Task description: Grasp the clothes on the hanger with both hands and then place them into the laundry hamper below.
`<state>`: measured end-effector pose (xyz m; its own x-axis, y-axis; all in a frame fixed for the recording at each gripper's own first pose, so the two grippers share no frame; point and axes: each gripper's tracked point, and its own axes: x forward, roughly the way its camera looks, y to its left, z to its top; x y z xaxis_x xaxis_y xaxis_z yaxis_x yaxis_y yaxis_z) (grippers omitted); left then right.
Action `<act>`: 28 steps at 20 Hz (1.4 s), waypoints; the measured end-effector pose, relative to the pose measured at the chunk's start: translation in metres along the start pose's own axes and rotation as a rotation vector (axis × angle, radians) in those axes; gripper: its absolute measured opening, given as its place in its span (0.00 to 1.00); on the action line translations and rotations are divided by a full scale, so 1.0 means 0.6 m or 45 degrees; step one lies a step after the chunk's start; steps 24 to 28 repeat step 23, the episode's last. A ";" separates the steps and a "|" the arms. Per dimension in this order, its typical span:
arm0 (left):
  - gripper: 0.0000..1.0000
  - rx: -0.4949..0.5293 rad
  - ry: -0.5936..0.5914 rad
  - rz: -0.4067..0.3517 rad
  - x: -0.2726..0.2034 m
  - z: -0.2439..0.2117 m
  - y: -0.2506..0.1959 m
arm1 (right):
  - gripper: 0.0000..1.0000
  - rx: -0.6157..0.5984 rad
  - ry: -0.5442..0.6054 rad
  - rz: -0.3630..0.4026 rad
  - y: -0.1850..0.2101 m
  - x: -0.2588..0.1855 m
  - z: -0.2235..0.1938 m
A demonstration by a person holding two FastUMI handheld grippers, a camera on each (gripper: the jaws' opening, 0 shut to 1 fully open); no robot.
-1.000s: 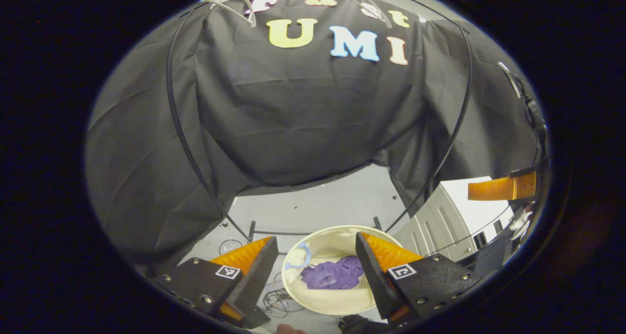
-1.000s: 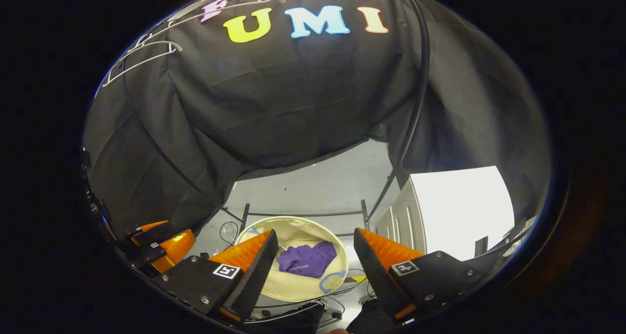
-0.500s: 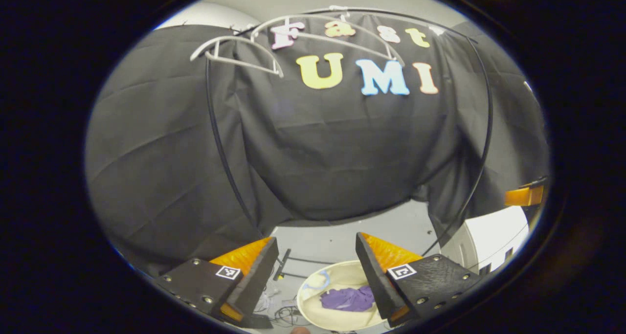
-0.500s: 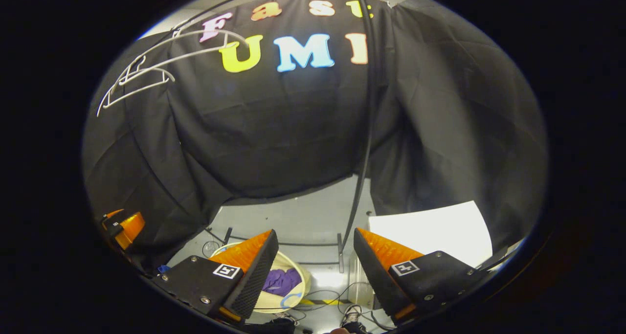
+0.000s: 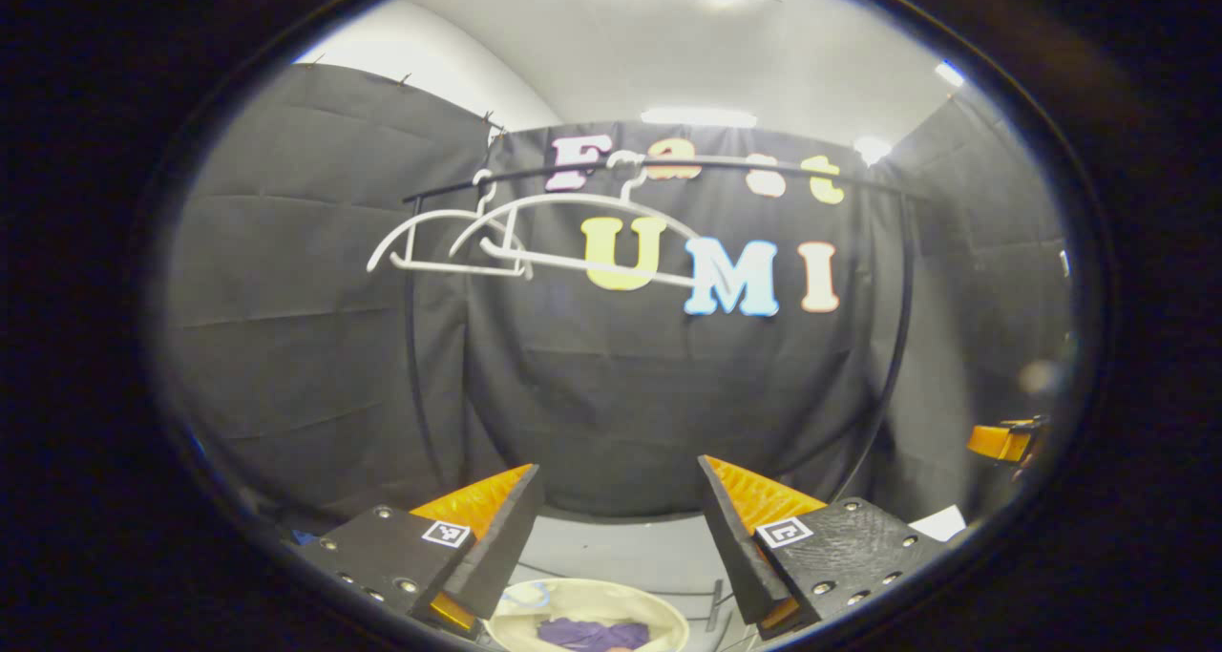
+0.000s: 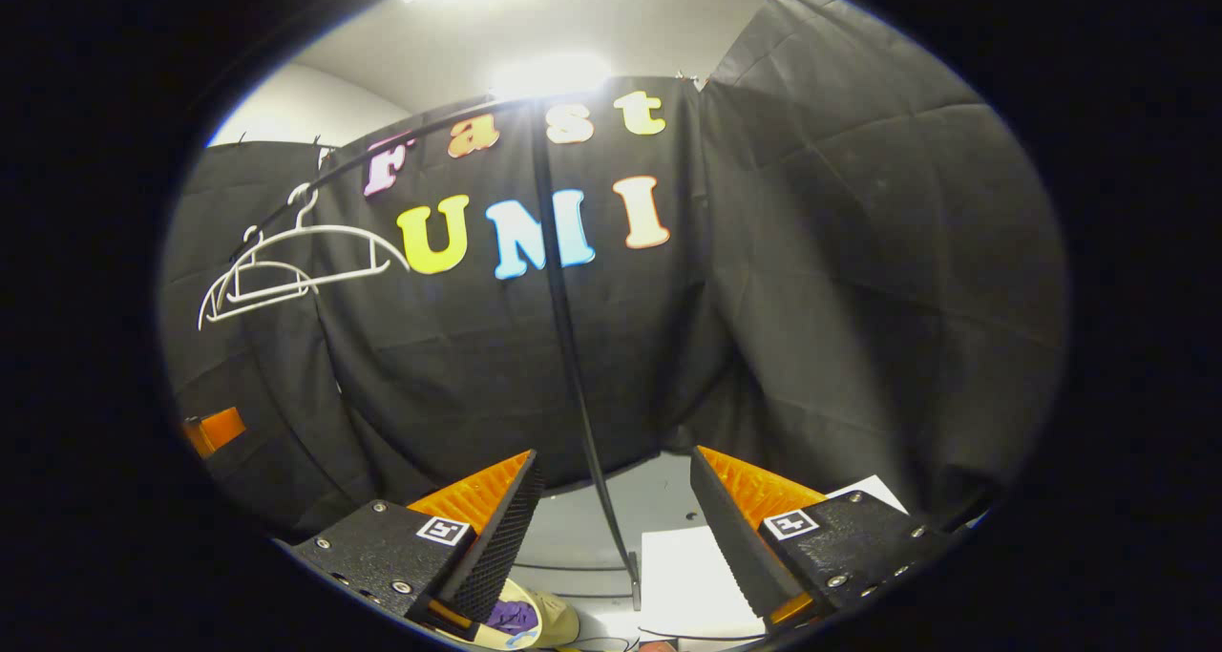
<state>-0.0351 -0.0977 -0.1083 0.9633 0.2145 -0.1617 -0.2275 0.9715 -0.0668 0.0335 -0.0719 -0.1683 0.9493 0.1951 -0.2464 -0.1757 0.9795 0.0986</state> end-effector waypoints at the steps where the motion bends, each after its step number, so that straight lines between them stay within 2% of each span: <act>1: 0.94 -0.006 -0.040 -0.033 -0.004 0.026 -0.023 | 0.92 -0.011 -0.054 -0.011 -0.016 -0.006 0.027; 3: 0.94 -0.010 -0.094 -0.070 -0.021 0.067 -0.049 | 0.95 -0.050 -0.116 -0.058 -0.047 -0.002 0.059; 4: 0.94 -0.018 -0.116 -0.081 -0.023 0.091 -0.052 | 0.91 -0.067 -0.142 -0.078 -0.059 -0.002 0.077; 6: 0.94 -0.048 -0.173 -0.124 -0.048 0.132 -0.066 | 0.91 -0.091 -0.205 -0.108 -0.072 0.004 0.122; 7: 0.94 -0.062 -0.214 -0.140 -0.058 0.155 -0.071 | 0.95 -0.102 -0.246 -0.111 -0.076 -0.001 0.143; 9: 0.94 -0.075 -0.272 -0.176 -0.082 0.195 -0.071 | 0.91 -0.130 -0.320 -0.099 -0.071 -0.009 0.189; 10: 0.94 -0.082 -0.286 -0.181 -0.084 0.207 -0.061 | 0.95 -0.147 -0.358 -0.091 -0.067 -0.018 0.210; 11: 0.94 -0.096 -0.290 -0.177 -0.083 0.217 -0.052 | 0.95 -0.173 -0.391 -0.086 -0.064 -0.024 0.233; 12: 0.94 -0.111 -0.286 -0.161 -0.077 0.218 -0.037 | 0.91 -0.209 -0.410 -0.088 -0.066 -0.025 0.242; 15: 0.94 -0.129 -0.297 -0.109 -0.065 0.222 0.005 | 0.95 -0.269 -0.441 -0.098 -0.059 -0.034 0.259; 17: 0.94 -0.112 -0.275 -0.086 -0.066 0.208 0.027 | 0.92 -0.268 -0.431 -0.084 -0.051 -0.035 0.254; 19: 0.94 -0.083 -0.271 -0.049 -0.070 0.199 0.051 | 0.96 -0.248 -0.401 -0.065 -0.043 -0.032 0.240; 20: 0.94 -0.076 -0.262 -0.046 -0.073 0.191 0.054 | 0.93 -0.235 -0.388 -0.061 -0.040 -0.032 0.235; 21: 0.94 -0.073 -0.268 -0.033 -0.076 0.186 0.059 | 0.96 -0.225 -0.384 -0.066 -0.039 -0.033 0.234; 22: 0.94 -0.079 -0.268 -0.012 -0.075 0.181 0.066 | 0.94 -0.220 -0.385 -0.078 -0.040 -0.035 0.233; 23: 0.92 -0.076 -0.259 -0.014 -0.074 0.173 0.066 | 0.96 -0.214 -0.389 -0.086 -0.039 -0.036 0.232; 28: 0.92 -0.076 -0.259 -0.014 -0.074 0.173 0.066 | 0.96 -0.214 -0.389 -0.086 -0.039 -0.036 0.232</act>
